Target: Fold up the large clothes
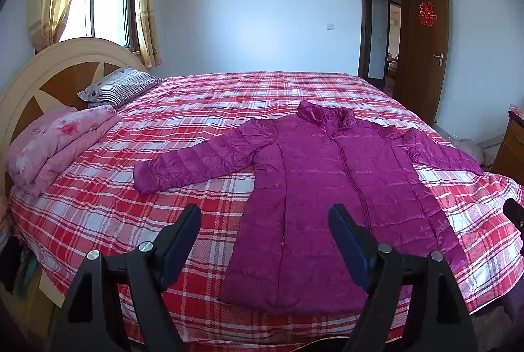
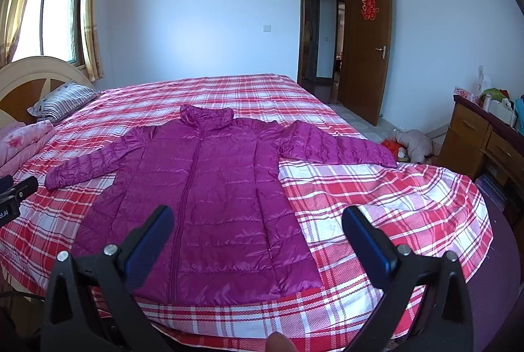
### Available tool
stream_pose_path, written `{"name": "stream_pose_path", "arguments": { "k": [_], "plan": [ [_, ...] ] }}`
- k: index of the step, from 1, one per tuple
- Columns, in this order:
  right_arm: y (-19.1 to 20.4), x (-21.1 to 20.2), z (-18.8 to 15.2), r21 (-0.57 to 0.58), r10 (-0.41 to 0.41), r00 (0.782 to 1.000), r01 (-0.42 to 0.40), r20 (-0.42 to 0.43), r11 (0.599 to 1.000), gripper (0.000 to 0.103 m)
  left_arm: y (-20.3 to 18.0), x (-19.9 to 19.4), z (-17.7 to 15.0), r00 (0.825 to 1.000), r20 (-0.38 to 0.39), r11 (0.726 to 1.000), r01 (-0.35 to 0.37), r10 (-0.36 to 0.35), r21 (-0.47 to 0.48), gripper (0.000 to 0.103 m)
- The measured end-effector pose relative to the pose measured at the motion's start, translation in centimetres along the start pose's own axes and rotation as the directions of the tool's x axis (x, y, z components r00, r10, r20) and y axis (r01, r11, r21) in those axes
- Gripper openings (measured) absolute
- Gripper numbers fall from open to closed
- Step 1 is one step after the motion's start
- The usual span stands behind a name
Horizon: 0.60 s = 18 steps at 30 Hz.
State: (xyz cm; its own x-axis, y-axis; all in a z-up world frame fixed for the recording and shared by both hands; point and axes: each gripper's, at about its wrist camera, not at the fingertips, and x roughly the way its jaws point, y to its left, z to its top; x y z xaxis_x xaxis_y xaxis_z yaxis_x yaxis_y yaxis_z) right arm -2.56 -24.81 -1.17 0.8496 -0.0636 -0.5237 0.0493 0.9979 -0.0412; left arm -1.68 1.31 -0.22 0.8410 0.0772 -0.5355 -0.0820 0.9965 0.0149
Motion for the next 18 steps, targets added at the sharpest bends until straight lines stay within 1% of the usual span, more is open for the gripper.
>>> {"name": "stream_pose_path", "arguments": {
  "k": [10,18],
  "plan": [
    [-0.5,1.1,-0.3,0.0,-0.01,1.0,0.01,-0.03,1.0,0.103,0.0,0.7,-0.1,1.0,-0.013,1.0,0.01,-0.01,0.006,0.08],
    [-1.7,3.4,-1.1,-0.009,-0.044,0.997,0.043,-0.06,0.999,0.103,0.2,2.4,0.0,0.999,-0.038,0.999,0.032,-0.032,-0.005,0.08]
  ]
}}
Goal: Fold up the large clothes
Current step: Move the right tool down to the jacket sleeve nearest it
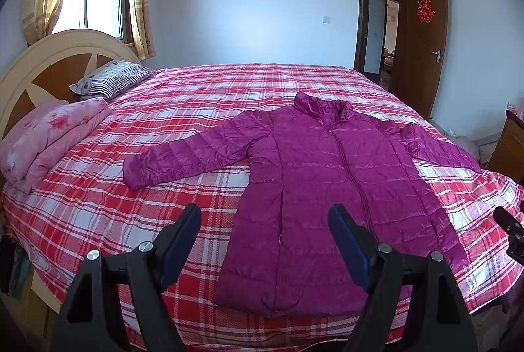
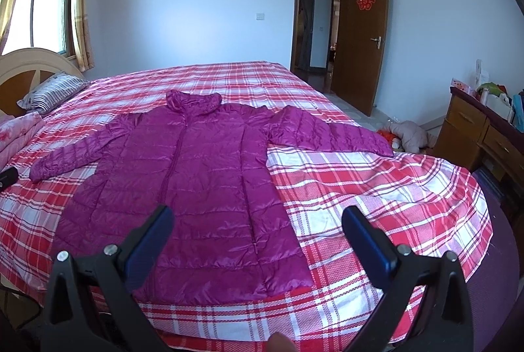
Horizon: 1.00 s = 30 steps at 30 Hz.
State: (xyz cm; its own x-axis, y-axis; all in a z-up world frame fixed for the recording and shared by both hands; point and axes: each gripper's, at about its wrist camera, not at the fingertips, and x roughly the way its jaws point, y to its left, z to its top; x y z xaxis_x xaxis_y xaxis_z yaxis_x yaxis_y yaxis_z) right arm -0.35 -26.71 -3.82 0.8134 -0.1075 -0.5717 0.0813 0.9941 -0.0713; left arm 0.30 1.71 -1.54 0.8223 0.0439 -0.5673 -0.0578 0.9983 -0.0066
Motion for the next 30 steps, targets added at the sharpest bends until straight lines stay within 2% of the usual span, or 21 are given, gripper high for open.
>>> {"name": "stream_pose_path", "arguments": {
  "k": [12,22,30],
  "plan": [
    [-2.5,6.8,-1.1,0.0,-0.066,0.994,0.066,-0.091,0.998,0.103,-3.3,6.7,1.1,0.999,-0.052,0.992,0.013,-0.006,0.125,0.08],
    [-3.9,12.7,0.1,-0.022,-0.115,0.983,0.113,-0.146,0.993,0.103,-6.5,12.7,4.2,0.995,-0.089,0.976,0.06,-0.042,0.212,0.08],
    [-5.0,16.9,1.9,-0.081,-0.167,0.973,0.155,-0.161,0.985,0.103,-9.0,17.3,6.7,0.995,-0.078,0.965,0.074,-0.056,0.25,0.08]
  ]
}}
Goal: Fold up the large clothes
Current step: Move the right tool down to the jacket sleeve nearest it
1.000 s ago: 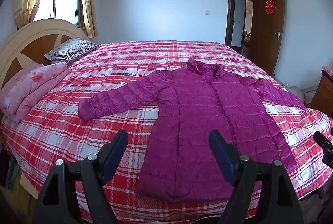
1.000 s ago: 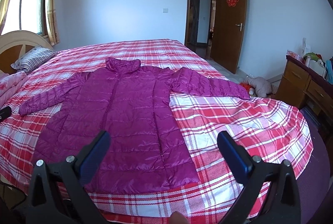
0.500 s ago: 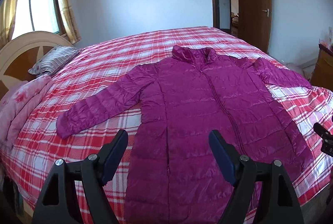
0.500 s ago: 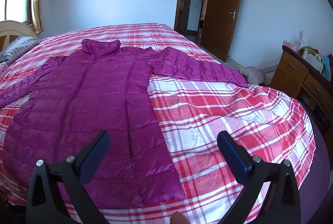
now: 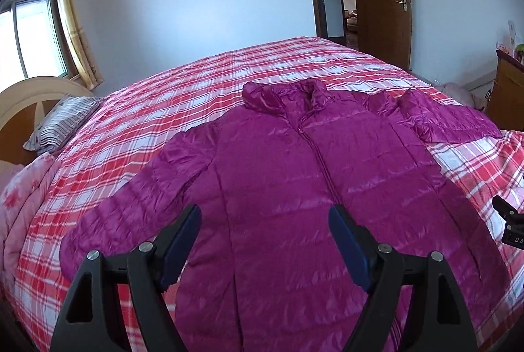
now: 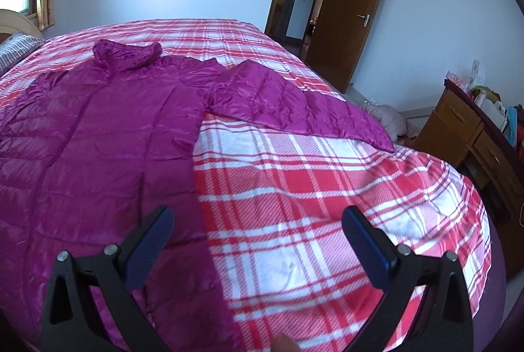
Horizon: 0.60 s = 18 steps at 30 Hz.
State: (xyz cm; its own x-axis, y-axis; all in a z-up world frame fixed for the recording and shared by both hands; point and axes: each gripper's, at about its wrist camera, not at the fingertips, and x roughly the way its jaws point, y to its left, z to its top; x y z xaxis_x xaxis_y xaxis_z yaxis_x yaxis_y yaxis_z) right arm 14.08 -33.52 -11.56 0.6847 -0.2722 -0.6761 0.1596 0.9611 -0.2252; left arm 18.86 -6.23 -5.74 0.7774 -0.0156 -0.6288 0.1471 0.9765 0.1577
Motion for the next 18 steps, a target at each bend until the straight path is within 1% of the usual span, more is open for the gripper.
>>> {"name": "stream_pose_path", "arguments": {
  "k": [3,6,10,13,16,18],
  "plan": [
    [-0.5,1.4,1.1,-0.01,-0.019,1.0,0.019,-0.004,1.0,0.103,-0.6,2.2,1.0,1.0,0.003,1.0,-0.004,0.003,0.014,0.08],
    [-1.0,2.8,2.2,-0.027,-0.047,0.999,0.047,0.0,0.999,0.103,-1.0,4.4,1.8,1.0,-0.018,1.0,0.005,-0.004,0.014,0.08],
    [-1.5,4.8,3.4,-0.05,-0.08,0.997,0.079,-0.016,0.996,0.103,-1.8,6.9,2.8,1.0,-0.029,1.0,0.01,-0.01,0.021,0.08],
    [-1.9,6.1,4.4,-0.089,-0.109,0.994,0.108,-0.009,0.99,0.103,-2.4,8.7,3.4,1.0,-0.03,1.0,0.004,-0.003,0.03,0.08],
    [-3.4,7.7,5.6,-0.077,-0.131,0.991,0.13,-0.007,0.988,0.103,-2.7,10.3,3.5,0.999,-0.037,1.0,-0.011,0.012,0.029,0.08],
    [-5.0,9.2,6.5,-0.045,-0.116,0.993,0.115,-0.029,0.992,0.103,-2.7,11.5,3.4,0.998,-0.057,1.0,-0.006,0.007,0.019,0.08]
  ]
}}
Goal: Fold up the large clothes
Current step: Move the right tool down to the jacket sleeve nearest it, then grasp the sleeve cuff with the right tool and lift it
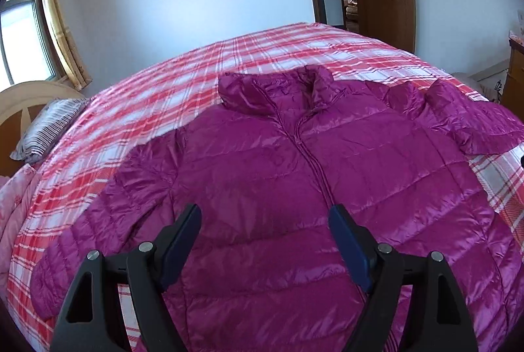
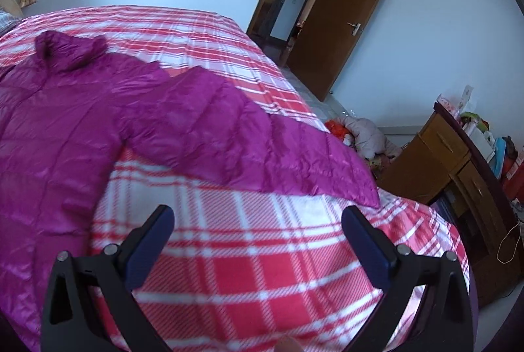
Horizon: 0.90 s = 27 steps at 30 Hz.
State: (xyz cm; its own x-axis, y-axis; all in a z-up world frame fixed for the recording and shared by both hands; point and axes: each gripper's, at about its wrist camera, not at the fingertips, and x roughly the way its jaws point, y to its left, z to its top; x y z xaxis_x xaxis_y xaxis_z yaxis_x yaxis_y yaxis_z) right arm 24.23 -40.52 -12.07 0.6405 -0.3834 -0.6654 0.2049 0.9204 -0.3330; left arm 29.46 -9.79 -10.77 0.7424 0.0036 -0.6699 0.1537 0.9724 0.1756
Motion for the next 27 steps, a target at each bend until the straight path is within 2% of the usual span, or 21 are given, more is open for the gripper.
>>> {"name": "stream_pose_path", "arguments": {
  "k": [3,7,9,13,16,22,27],
  "plan": [
    [-3.7,3.2,1.5,0.134,0.059,0.997,-0.052,-0.051,0.99,0.102,-0.1,1.2,-0.2,1.0,-0.022,1.0,0.005,-0.005,0.0,0.08],
    [-10.2,8.0,2.8,0.366,0.12,0.988,-0.077,-0.097,0.927,0.094,0.0,1.8,-0.1,1.0,-0.014,1.0,-0.016,0.016,0.011,0.08],
    [-13.1,10.3,3.2,0.442,0.101,0.988,-0.038,-0.12,0.896,0.091,0.3,2.4,0.0,0.999,-0.026,1.0,-0.025,0.025,0.004,0.08],
    [-17.0,14.8,3.6,0.528,0.094,0.975,0.026,-0.199,0.849,0.089,0.7,3.1,0.0,0.998,-0.041,0.999,-0.038,0.038,-0.005,0.08],
    [-18.1,16.6,3.7,0.54,0.098,0.968,0.043,-0.23,0.841,0.087,0.9,3.5,0.0,0.998,-0.052,0.999,-0.043,0.043,-0.003,0.08],
    [-19.6,18.8,2.6,0.642,0.215,0.948,-0.016,-0.234,0.767,0.086,0.8,4.0,0.0,0.997,-0.061,0.999,-0.05,0.05,0.0,0.08],
    [-20.2,19.0,2.1,0.684,0.301,0.933,-0.09,-0.197,0.724,0.079,0.7,4.2,0.0,0.997,-0.065,0.999,-0.048,0.048,0.0,0.08]
  ]
}}
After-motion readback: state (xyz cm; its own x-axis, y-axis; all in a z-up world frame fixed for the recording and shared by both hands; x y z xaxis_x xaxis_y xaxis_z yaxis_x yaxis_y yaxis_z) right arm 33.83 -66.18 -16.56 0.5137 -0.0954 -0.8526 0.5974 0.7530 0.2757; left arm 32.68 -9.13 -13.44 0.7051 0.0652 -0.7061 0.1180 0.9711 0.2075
